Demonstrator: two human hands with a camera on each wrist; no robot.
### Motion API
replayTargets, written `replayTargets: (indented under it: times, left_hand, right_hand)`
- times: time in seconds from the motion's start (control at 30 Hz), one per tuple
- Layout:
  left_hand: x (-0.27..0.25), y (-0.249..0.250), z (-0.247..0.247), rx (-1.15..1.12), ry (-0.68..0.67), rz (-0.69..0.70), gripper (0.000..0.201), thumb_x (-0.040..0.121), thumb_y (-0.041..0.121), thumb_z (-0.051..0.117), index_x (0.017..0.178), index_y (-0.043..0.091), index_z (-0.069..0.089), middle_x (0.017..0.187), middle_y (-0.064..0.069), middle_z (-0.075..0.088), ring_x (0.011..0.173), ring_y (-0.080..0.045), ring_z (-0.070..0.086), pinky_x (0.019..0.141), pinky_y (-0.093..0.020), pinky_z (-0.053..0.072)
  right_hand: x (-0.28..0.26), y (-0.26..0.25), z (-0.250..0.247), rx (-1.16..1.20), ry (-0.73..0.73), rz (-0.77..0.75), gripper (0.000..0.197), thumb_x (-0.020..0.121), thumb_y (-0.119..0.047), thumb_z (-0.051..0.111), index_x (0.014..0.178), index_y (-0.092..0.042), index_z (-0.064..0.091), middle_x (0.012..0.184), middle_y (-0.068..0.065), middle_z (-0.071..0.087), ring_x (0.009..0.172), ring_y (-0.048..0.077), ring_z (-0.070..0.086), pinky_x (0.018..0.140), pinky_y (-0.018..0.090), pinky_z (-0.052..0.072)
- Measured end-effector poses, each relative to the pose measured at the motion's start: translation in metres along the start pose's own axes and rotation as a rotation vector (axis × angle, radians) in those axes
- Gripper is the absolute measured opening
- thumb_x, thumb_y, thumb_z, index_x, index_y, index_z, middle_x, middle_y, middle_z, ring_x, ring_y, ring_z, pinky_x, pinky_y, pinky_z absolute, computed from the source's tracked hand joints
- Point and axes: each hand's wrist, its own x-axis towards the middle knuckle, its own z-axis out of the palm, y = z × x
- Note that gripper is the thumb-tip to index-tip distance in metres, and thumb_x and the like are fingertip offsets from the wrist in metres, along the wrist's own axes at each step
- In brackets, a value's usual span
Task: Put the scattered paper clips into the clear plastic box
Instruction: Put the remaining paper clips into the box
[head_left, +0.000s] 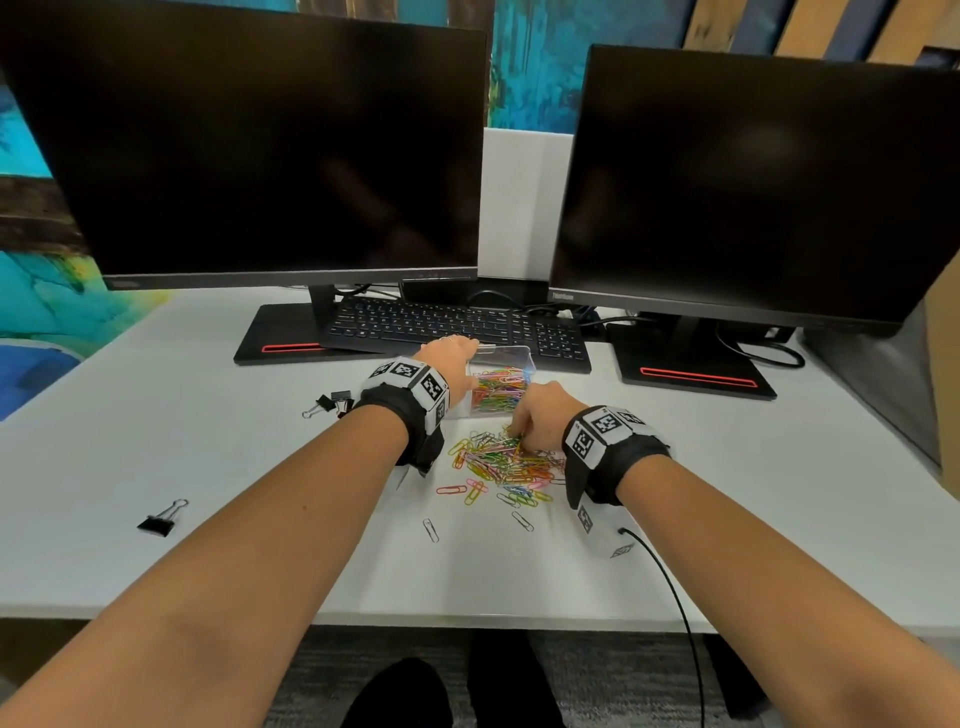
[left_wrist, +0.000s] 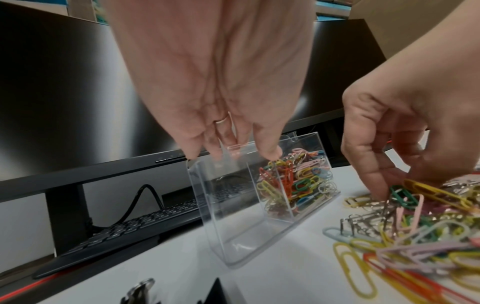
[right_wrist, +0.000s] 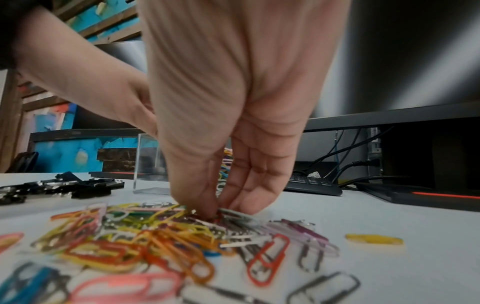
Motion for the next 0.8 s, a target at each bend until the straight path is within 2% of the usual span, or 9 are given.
replayTargets:
  times: [0.1, 0.17, 0.23, 0.37, 0.43, 0.63, 0.73, 0.8]
  left_hand:
    - [0.000, 0.000, 0.001, 0.003, 0.005, 0.002, 0.062, 0.097, 0.028, 0.049, 0.150, 0.014, 0.019, 0.156, -0.005, 0.022, 0.141, -0.026, 0.028, 0.114, -0.039, 0.030]
    - [-0.001, -0.001, 0.001, 0.000, 0.004, 0.001, 0.062, 0.097, 0.028, 0.049, 0.150, 0.014, 0.020, 0.156, -0.005, 0.022, 0.141, -0.026, 0.029, 0.114, -0.039, 0.030]
    - [-0.001, 0.000, 0.001, 0.001, 0.000, 0.002, 0.062, 0.097, 0.028, 0.049, 0.150, 0.014, 0.019, 0.156, -0.005, 0.021, 0.141, -0.025, 0.027, 0.115, -0.040, 0.028]
    - [-0.002, 0.001, 0.001, -0.005, 0.010, 0.003, 0.059, 0.098, 0.027, 0.048, 0.149, 0.013, 0.022, 0.156, -0.005, 0.022, 0.141, -0.025, 0.028, 0.115, -0.041, 0.028]
    - [-0.003, 0.001, 0.001, -0.003, 0.018, 0.003, 0.059, 0.098, 0.026, 0.048, 0.149, 0.013, 0.022, 0.155, -0.005, 0.023, 0.141, -0.025, 0.029, 0.114, -0.040, 0.029]
    - [-0.004, 0.002, 0.004, -0.018, 0.026, -0.017, 0.057, 0.097, 0.027, 0.049, 0.147, 0.014, 0.025, 0.153, -0.002, 0.026, 0.138, -0.025, 0.032, 0.111, -0.044, 0.034]
    - [-0.004, 0.003, 0.004, -0.006, 0.014, -0.023, 0.059, 0.098, 0.026, 0.047, 0.149, 0.015, 0.020, 0.156, -0.001, 0.021, 0.141, -0.024, 0.028, 0.112, -0.044, 0.032]
    - [-0.004, 0.003, 0.004, -0.008, 0.020, -0.018, 0.059, 0.098, 0.027, 0.047, 0.150, 0.015, 0.019, 0.156, -0.001, 0.020, 0.141, -0.024, 0.028, 0.111, -0.042, 0.033]
  right_hand:
    - [-0.004, 0.001, 0.001, 0.041, 0.002, 0.011, 0.028, 0.076, -0.013, 0.074, 0.104, -0.013, 0.073, 0.107, 0.004, 0.069, 0.095, 0.019, 0.064, 0.083, 0.025, 0.052]
    - [-0.006, 0.002, 0.001, 0.056, 0.011, 0.021, 0.025, 0.075, -0.014, 0.074, 0.100, -0.012, 0.073, 0.104, 0.004, 0.069, 0.086, 0.015, 0.060, 0.074, 0.022, 0.048]
    - [-0.005, 0.003, 0.001, 0.040, 0.036, 0.022, 0.023, 0.077, -0.016, 0.073, 0.099, -0.010, 0.073, 0.103, 0.005, 0.069, 0.083, 0.014, 0.057, 0.072, 0.021, 0.046]
    - [-0.002, 0.002, 0.001, 0.015, 0.047, 0.008, 0.019, 0.081, -0.017, 0.069, 0.096, -0.008, 0.074, 0.100, 0.007, 0.071, 0.095, 0.021, 0.065, 0.079, 0.026, 0.052]
    - [0.000, 0.001, -0.006, 0.032, 0.059, -0.016, 0.017, 0.083, -0.016, 0.066, 0.094, -0.008, 0.075, 0.099, 0.006, 0.072, 0.096, 0.021, 0.065, 0.081, 0.024, 0.051]
    - [0.007, -0.004, -0.045, 0.195, 0.265, -0.053, 0.014, 0.085, -0.016, 0.063, 0.094, -0.010, 0.072, 0.083, 0.000, 0.064, 0.081, 0.011, 0.056, 0.074, 0.017, 0.043]
    - [0.020, -0.002, -0.049, 0.254, 0.405, -0.044, 0.017, 0.087, -0.010, 0.058, 0.098, -0.012, 0.071, 0.091, 0.007, 0.070, 0.080, 0.013, 0.058, 0.079, 0.022, 0.050]
    - [0.025, -0.001, -0.045, 0.267, 0.404, -0.039, 0.026, 0.089, -0.008, 0.056, 0.111, -0.012, 0.068, 0.105, 0.008, 0.070, 0.092, 0.018, 0.062, 0.087, 0.023, 0.049]
